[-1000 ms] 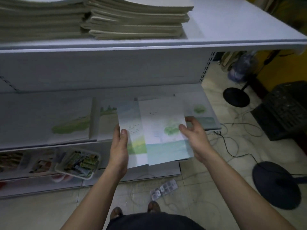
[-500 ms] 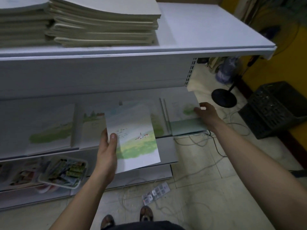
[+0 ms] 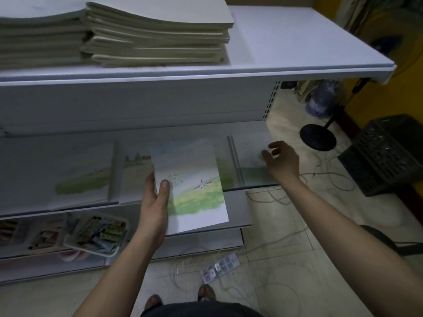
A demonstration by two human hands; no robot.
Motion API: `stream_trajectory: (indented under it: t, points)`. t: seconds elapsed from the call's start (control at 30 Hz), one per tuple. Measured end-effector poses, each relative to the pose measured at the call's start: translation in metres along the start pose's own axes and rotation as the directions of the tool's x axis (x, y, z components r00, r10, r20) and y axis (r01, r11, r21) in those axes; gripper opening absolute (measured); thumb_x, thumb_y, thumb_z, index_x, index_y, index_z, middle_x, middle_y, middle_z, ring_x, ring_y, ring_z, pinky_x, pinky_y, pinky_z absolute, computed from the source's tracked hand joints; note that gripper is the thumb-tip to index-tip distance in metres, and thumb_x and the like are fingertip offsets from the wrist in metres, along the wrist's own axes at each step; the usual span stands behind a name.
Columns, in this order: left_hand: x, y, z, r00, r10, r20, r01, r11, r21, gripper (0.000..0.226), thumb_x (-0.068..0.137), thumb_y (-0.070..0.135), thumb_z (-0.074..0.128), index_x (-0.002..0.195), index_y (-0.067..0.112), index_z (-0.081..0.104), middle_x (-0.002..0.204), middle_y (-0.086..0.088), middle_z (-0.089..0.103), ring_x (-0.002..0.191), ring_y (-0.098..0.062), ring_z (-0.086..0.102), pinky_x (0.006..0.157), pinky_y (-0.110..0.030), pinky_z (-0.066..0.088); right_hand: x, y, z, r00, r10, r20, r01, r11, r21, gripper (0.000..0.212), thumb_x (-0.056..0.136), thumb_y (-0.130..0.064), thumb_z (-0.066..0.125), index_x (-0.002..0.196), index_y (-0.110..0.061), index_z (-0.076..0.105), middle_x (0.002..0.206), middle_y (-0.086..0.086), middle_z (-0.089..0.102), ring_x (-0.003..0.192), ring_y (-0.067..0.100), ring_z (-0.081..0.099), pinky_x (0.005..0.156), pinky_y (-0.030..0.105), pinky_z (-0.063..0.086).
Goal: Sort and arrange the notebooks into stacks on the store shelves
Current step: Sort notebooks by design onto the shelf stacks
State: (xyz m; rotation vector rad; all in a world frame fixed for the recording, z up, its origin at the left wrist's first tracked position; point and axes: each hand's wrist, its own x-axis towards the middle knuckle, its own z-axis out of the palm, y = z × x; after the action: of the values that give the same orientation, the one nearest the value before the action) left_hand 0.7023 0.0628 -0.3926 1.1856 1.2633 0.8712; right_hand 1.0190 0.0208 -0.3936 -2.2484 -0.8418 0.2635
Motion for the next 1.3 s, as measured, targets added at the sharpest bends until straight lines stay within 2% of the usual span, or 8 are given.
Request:
stream_trajectory:
  t: [0.13,0.37,0.47,0.6,0.7,0.9,1.17,1.3]
  points:
    - [0.0,-0.002,-0.004,1.0,0.02,-0.004,-0.02,1.0,-0.002,0.067,0.107,0.035,0.047,0.164,0.023,0.014,0.171,0.004,0.016,0.156,-0.015,0.017,0.114,-0.025,0.019,-0.07,-0.044,0.018,0.974,-0.151,0.171,0.09,0.944,0.319,0.004,0.098,-0.025,0.061,0.101,-0.023,0.063,0.086,-0.011,0.065,0.073,-0.006,0.06,0.061,0.008,0.042]
    - [0.0,-0.009,-0.042,0.998,0.044,-0.054,-0.049,0.995,-0.083,0.084,0.094,0.056,0.061,0.162,0.027,0.021,0.169,0.004,0.025,0.153,-0.014,0.026,0.122,-0.036,0.024,-0.147,-0.091,0.075,0.904,-0.268,0.333,0.031,0.819,0.573,0.025,0.093,-0.021,0.069,0.115,-0.029,0.06,0.107,-0.011,0.072,0.099,0.004,0.068,0.085,0.028,0.057]
    - [0.003,-0.015,-0.082,0.996,0.038,-0.083,-0.047,0.992,-0.114,0.093,0.082,0.072,0.067,0.157,0.03,0.032,0.16,0.003,0.043,0.146,-0.019,0.043,0.12,-0.052,0.036,-0.158,-0.116,0.095,0.881,-0.281,0.381,0.015,0.821,0.571,0.024,0.094,-0.021,0.069,0.112,-0.034,0.06,0.104,-0.013,0.072,0.096,0.001,0.068,0.084,0.028,0.057]
    - [0.003,-0.017,-0.135,0.98,0.047,-0.194,-0.078,0.984,-0.159,0.055,0.097,0.042,0.058,0.148,0.026,0.044,0.144,0.003,0.059,0.132,-0.017,0.058,0.115,-0.05,0.044,-0.174,-0.153,0.125,0.84,-0.348,0.416,0.072,0.832,0.55,0.012,0.094,-0.021,0.064,0.099,-0.032,0.068,0.09,-0.001,0.074,0.084,0.018,0.069,0.077,0.04,0.057]
    - [0.01,-0.018,-0.181,0.953,-0.004,-0.302,-0.067,0.972,-0.225,0.028,0.109,0.031,0.047,0.135,0.04,0.05,0.138,0.01,0.059,0.132,-0.019,0.056,0.115,-0.05,0.043,-0.181,-0.182,0.148,0.836,-0.349,0.424,0.086,0.845,0.527,0.015,0.094,-0.016,0.065,0.091,-0.03,0.068,0.083,-0.004,0.072,0.078,0.015,0.068,0.07,0.033,0.054]
    - [0.016,-0.025,-0.285,0.864,0.01,-0.504,-0.112,0.979,-0.173,0.026,0.113,0.027,0.035,0.135,0.022,0.048,0.104,0.006,0.065,0.081,-0.007,0.065,0.066,-0.025,0.053,-0.165,-0.233,0.204,0.865,-0.211,0.455,-0.054,0.863,0.502,0.006,0.093,-0.02,0.064,0.096,-0.025,0.066,0.101,0.001,0.074,0.088,0.017,0.07,0.075,0.034,0.056]
    - [0.013,-0.045,-0.367,0.824,-0.063,-0.564,-0.099,0.963,-0.251,0.031,0.113,0.032,0.033,0.142,0.028,0.046,0.128,-0.002,0.063,0.103,-0.02,0.062,0.088,-0.041,0.049,-0.144,-0.279,0.276,0.899,-0.09,0.428,-0.072,0.935,0.347,0.014,0.087,-0.012,0.063,0.093,-0.005,0.073,0.092,0.009,0.073,0.087,0.027,0.07,0.07,0.035,0.054]
    - [0.019,-0.041,-0.373,0.853,-0.053,-0.52,-0.104,0.958,-0.268,0.025,0.113,0.031,0.033,0.133,0.031,0.049,0.112,0.006,0.067,0.097,-0.02,0.062,0.081,-0.038,0.048,-0.152,-0.29,0.29,0.92,-0.068,0.386,-0.022,0.974,0.224,0.02,0.09,-0.013,0.062,0.089,0.003,0.073,0.081,0.014,0.069,0.08,0.029,0.068,0.06,0.028,0.038]
